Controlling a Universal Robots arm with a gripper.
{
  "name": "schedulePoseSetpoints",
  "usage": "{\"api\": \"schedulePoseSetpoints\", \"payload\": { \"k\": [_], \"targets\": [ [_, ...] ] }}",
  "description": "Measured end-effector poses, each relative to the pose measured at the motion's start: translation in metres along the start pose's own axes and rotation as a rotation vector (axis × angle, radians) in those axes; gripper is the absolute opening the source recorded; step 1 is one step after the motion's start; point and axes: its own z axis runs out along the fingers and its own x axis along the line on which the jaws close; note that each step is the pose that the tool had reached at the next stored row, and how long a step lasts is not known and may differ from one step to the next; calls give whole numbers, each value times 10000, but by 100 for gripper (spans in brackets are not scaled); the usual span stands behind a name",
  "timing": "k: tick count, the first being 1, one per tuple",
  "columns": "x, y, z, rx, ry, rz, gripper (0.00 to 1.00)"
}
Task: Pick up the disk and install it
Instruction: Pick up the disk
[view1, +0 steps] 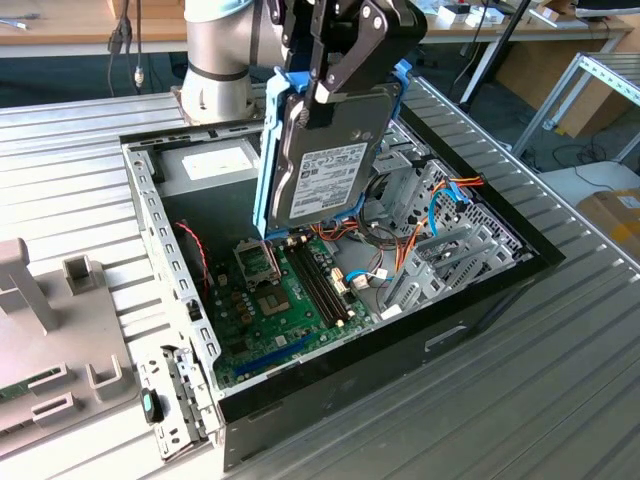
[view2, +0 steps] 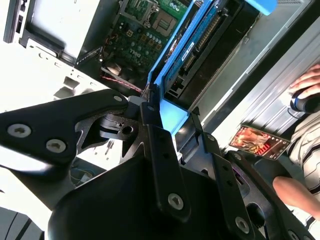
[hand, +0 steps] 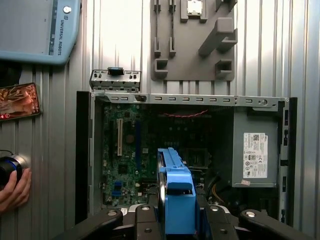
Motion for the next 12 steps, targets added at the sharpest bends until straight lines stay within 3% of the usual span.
{"api": "schedulePoseSetpoints", "payload": {
  "k": [4,12],
  "targets": [
    [1,-75,-1,-1,16,0,36],
    [53,-76,-3,-1,17,2,36]
  ]
}}
